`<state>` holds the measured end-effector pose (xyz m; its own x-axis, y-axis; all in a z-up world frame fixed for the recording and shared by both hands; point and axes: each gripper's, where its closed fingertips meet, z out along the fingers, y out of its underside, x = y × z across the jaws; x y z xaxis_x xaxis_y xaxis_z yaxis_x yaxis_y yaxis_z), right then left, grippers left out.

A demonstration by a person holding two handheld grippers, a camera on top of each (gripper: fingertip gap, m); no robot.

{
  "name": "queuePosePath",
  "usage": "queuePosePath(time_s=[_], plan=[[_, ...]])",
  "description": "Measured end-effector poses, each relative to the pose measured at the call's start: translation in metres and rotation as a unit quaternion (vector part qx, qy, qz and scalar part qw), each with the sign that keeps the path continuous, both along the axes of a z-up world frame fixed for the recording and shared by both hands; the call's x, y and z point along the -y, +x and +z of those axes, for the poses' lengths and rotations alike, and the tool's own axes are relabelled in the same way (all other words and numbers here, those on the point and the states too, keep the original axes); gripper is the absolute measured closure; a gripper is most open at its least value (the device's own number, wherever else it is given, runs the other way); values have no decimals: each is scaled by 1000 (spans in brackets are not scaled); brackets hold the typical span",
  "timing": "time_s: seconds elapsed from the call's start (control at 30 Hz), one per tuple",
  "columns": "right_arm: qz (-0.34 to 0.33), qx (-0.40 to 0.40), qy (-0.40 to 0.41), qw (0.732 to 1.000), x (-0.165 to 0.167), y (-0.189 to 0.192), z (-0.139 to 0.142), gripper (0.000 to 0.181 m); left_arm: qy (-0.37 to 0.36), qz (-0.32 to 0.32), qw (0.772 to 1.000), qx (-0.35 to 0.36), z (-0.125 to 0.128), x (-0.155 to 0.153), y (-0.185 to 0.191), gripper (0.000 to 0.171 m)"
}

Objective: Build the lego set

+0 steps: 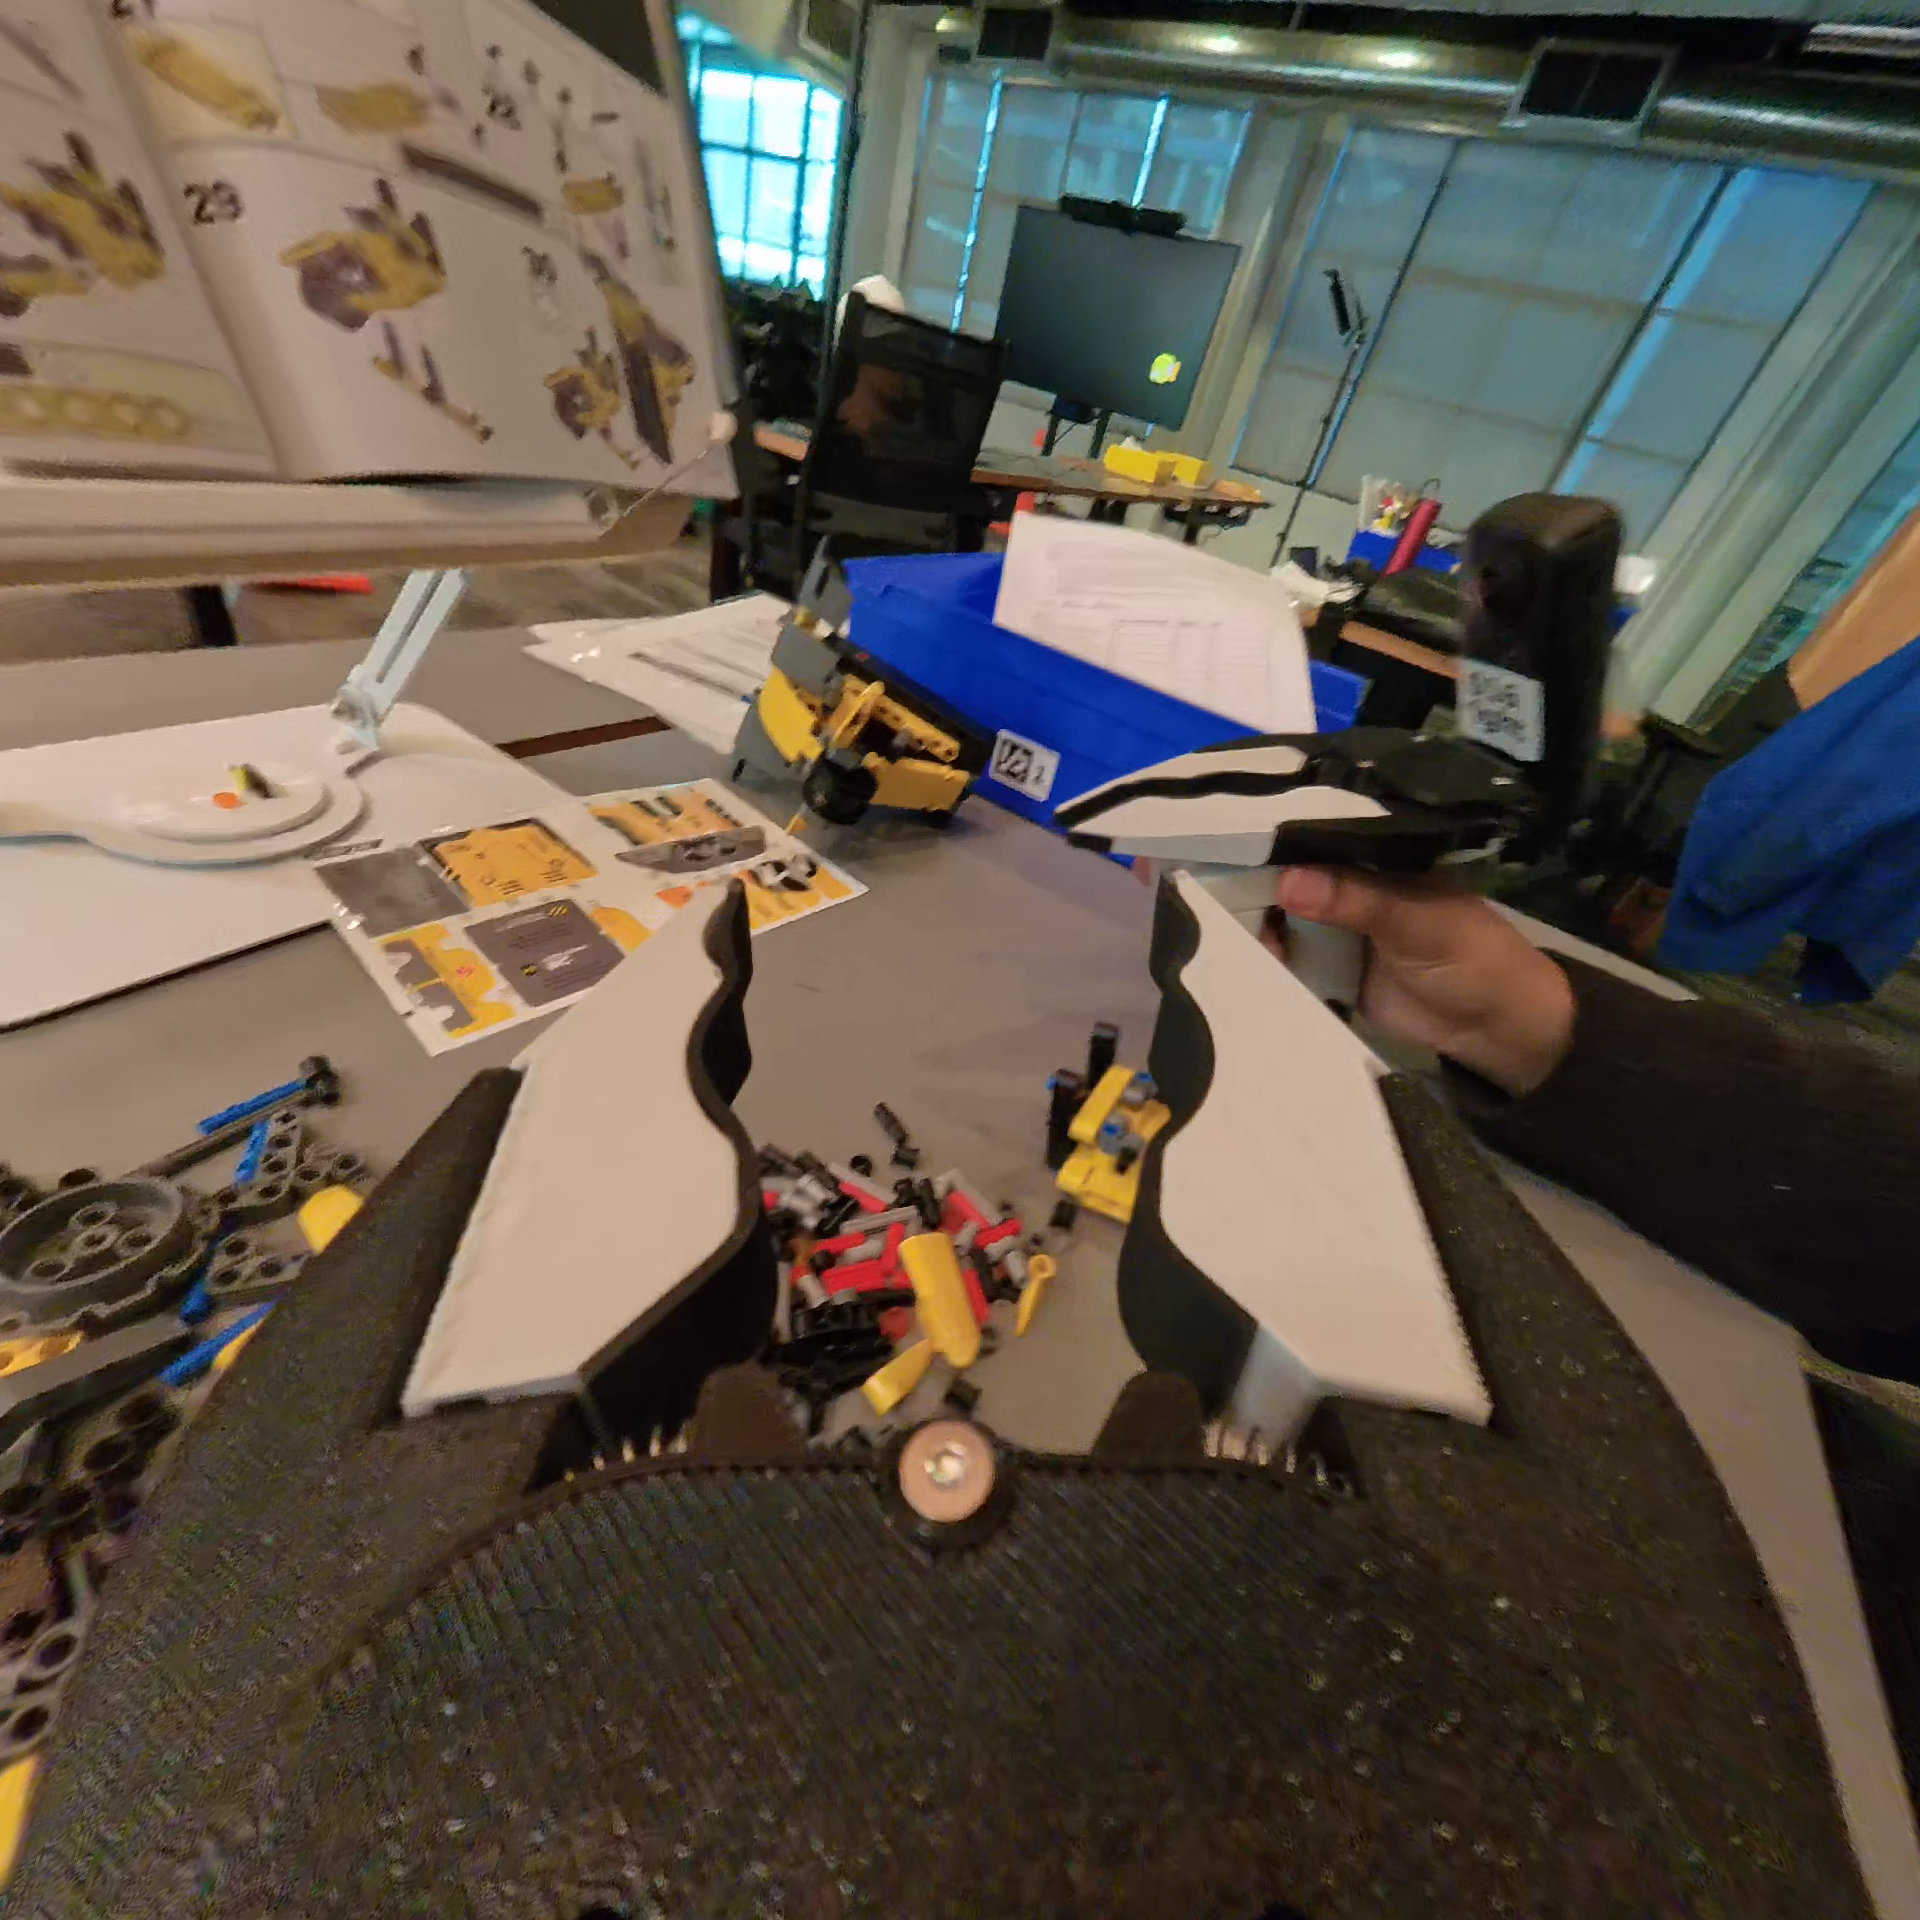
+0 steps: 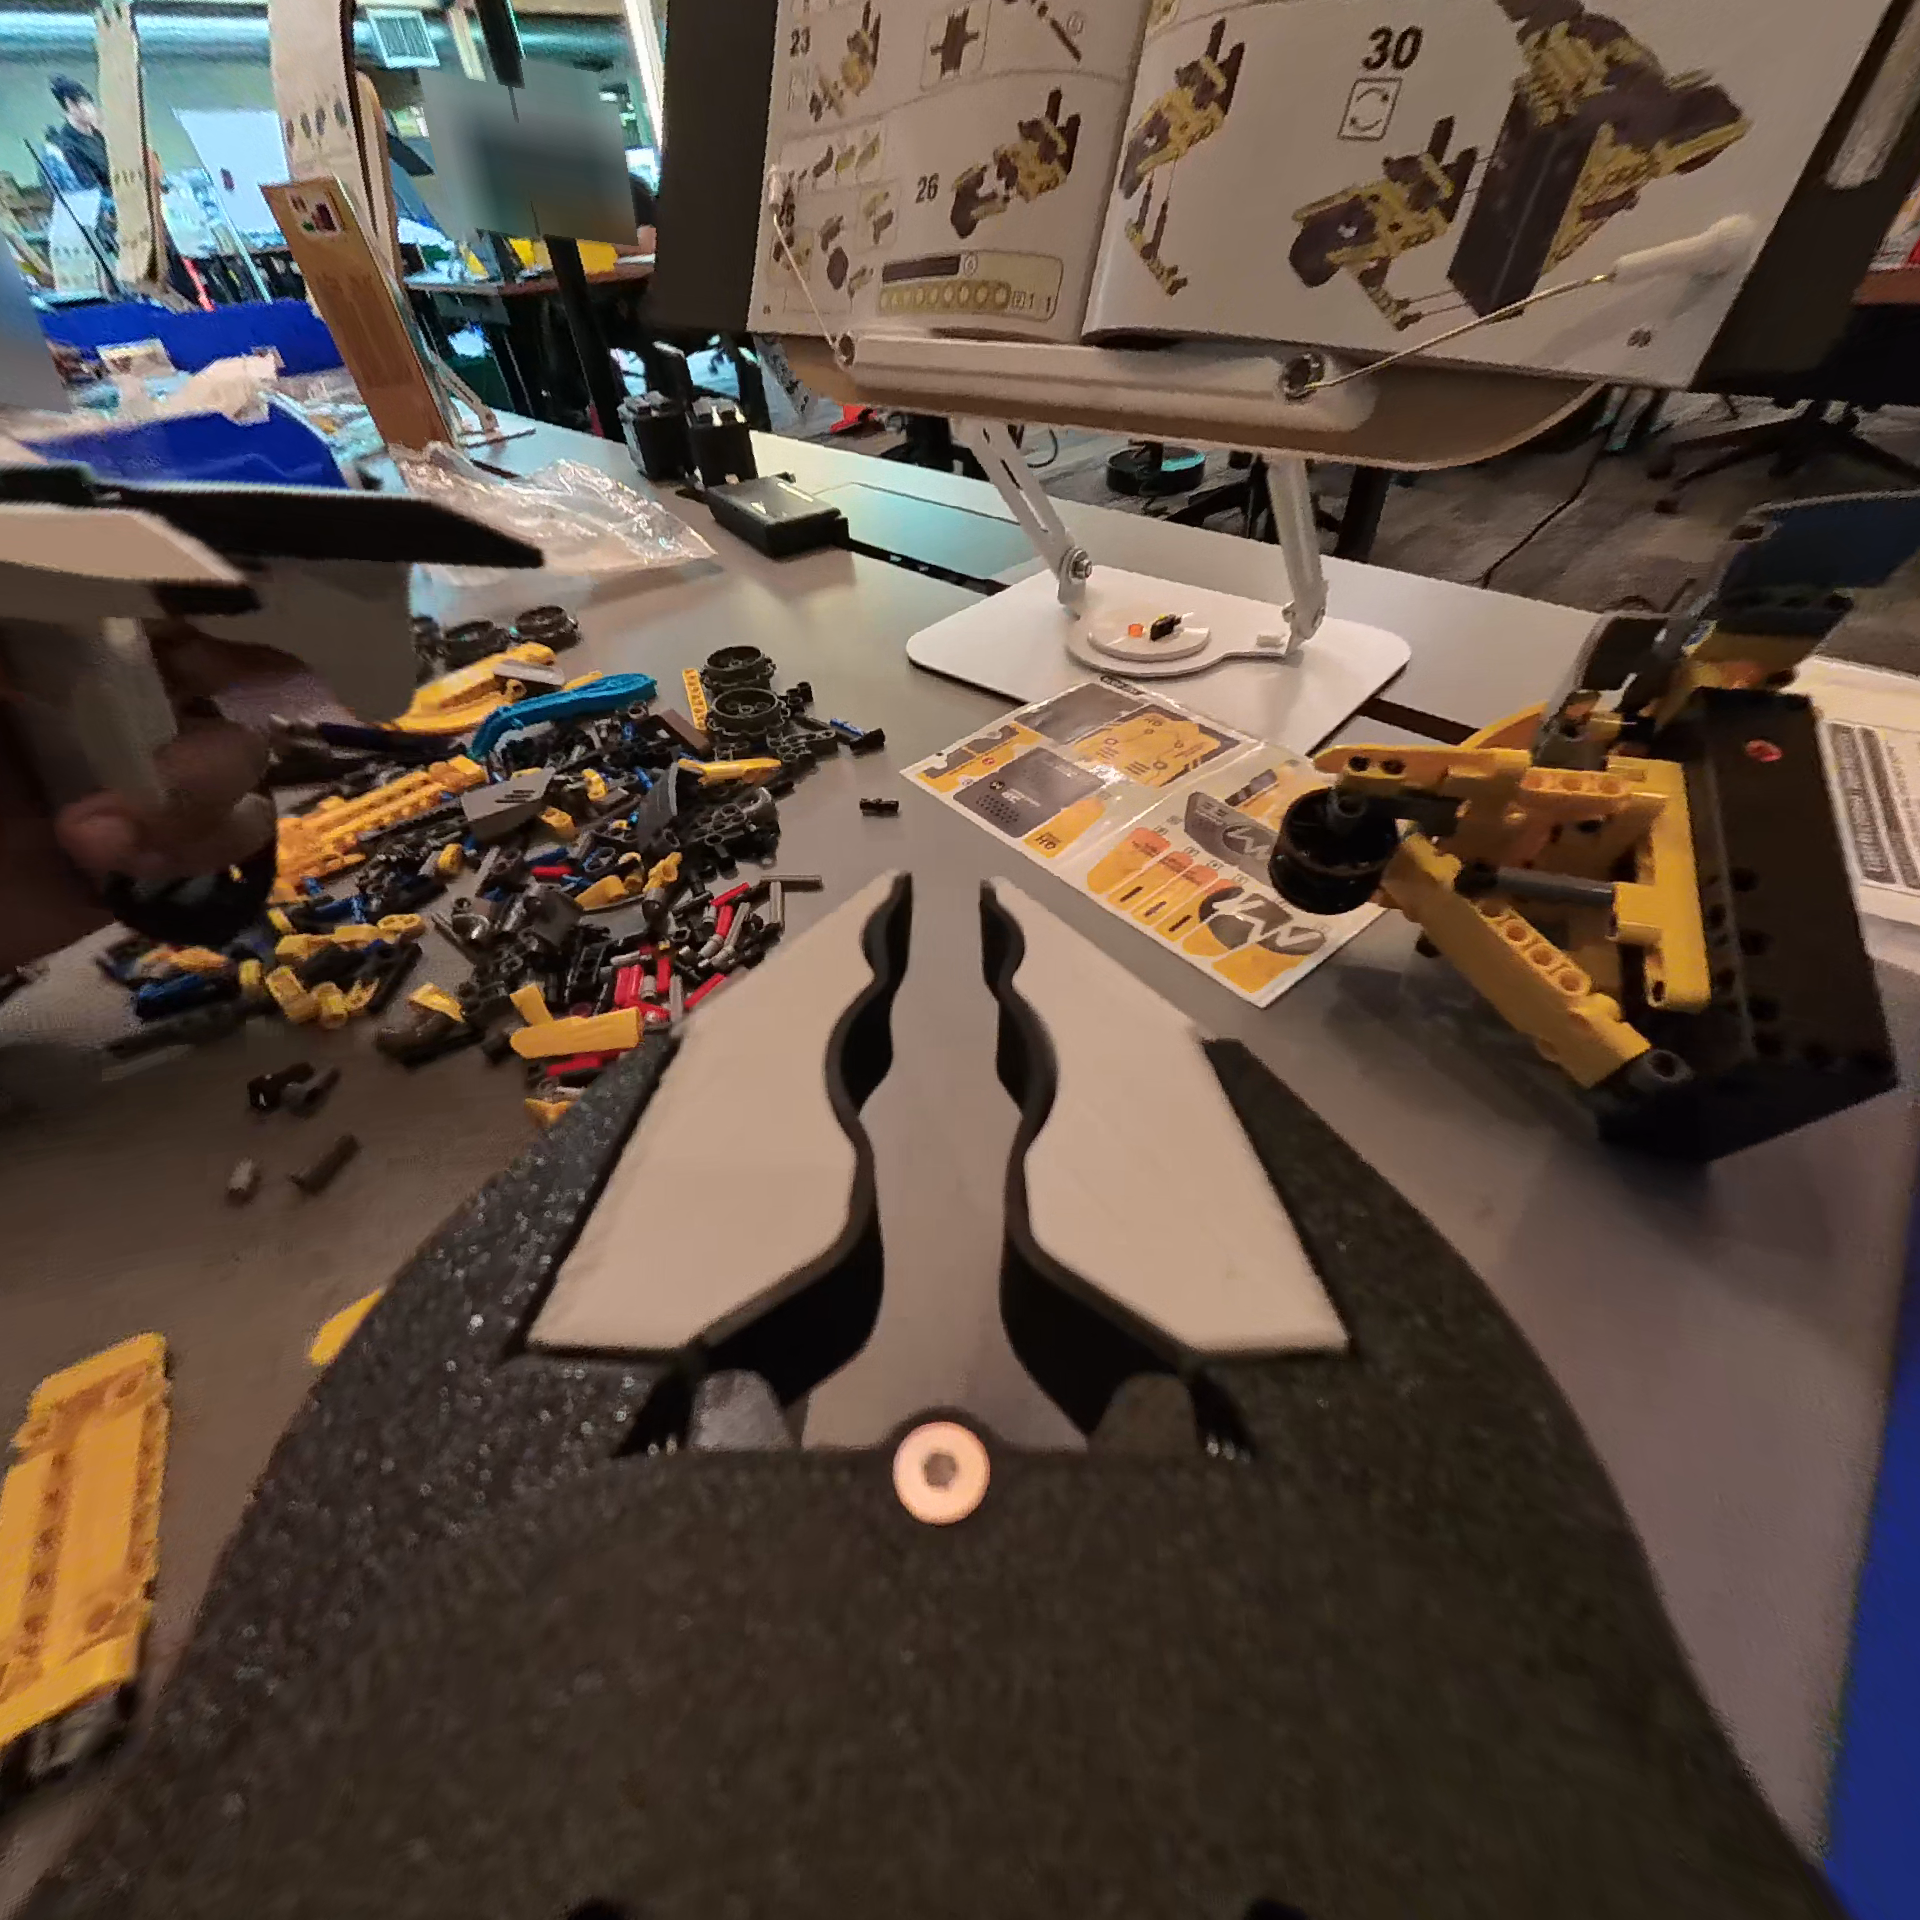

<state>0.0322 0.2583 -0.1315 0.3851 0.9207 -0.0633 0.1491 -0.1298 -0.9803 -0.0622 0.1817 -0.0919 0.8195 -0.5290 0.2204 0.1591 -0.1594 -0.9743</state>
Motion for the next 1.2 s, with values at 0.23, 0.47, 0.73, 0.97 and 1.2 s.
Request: queuePosePath(time_s=[0.23, 0.47, 0.73, 0.97, 1.2], plan=[[-3, -77, 5, 997, 7, 12, 35, 163, 83, 7, 993, -86, 21, 22, 19, 98], [-19, -107, -19, 994, 2, 30, 35, 161, 53, -28, 994, -91, 1, 19, 36, 100], [25, -152, -86, 984, 11, 25, 42, 151, 36, -47, 995, -77, -4, 20, 43, 99], [12, -117, -49, 992, 16, 25, 42, 147, 23, -59, 996, -66, -8, 21, 48, 99], [-46, -173, -9, 984, 41, 72, 72, 144, 41, -68, 995, -65, -7, 21, 47, 96]])
